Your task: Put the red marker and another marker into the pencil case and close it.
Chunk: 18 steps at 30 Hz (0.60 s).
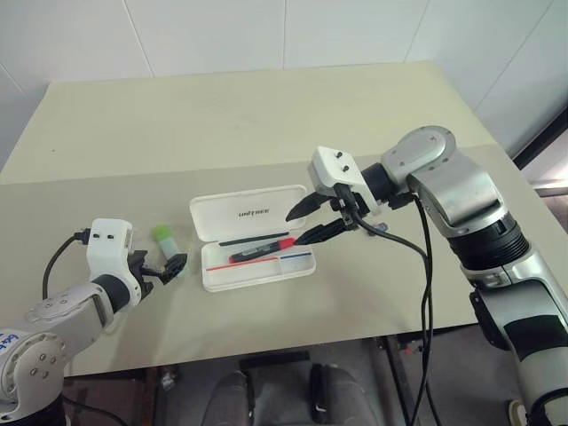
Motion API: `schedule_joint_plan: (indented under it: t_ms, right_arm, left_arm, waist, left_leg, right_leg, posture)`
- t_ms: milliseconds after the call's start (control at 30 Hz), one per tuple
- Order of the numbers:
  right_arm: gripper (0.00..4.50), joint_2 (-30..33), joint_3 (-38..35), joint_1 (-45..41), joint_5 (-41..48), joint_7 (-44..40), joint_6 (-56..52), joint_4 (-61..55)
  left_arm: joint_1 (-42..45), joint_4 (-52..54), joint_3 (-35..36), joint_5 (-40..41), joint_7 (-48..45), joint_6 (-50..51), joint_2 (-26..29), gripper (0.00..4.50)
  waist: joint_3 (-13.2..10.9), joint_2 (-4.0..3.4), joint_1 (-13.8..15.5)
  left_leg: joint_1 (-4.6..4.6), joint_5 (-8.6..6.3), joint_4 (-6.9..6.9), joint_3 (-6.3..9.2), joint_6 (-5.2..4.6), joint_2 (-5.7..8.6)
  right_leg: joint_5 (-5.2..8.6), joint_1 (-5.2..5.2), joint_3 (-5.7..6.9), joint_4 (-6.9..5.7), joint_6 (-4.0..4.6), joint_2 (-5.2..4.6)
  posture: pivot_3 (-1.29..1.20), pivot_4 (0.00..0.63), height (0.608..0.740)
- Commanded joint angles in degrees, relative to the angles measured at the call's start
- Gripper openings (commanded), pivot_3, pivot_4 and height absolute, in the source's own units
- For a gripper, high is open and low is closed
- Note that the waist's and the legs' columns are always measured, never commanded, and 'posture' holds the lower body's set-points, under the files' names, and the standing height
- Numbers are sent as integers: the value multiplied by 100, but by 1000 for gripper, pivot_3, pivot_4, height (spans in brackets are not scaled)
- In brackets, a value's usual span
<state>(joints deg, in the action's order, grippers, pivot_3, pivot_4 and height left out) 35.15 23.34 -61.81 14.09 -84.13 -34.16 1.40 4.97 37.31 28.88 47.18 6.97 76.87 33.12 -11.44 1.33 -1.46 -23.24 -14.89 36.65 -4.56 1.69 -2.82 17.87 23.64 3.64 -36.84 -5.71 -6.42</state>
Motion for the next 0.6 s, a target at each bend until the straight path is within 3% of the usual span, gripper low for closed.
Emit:
schedule_joint_plan:
  t_ms: [33, 600]
  right_arm:
    - [2302, 86, -258, -25, 136, 0, -34, -221]
    - [2302, 132, -260, -9, 135, 68, -28, -182]
  left_arm:
    - [134, 9, -185, -381, 189, -70, -163, 4500]
    - [377, -448, -958, -1669, 229, -590, -947, 4500]
  waist:
    - [0, 1, 1]
    - [5, 8, 42]
  left_leg:
    - [0, -1, 0, 0, 0, 0]
    - [1, -3, 19, -1, 0, 0]
  right_leg:
    - [0, 0, 0, 0, 0, -1]
    - [0, -4, 1, 8, 0, -2]
  posture:
    - [0, 150, 740]
    - [0, 150, 740]
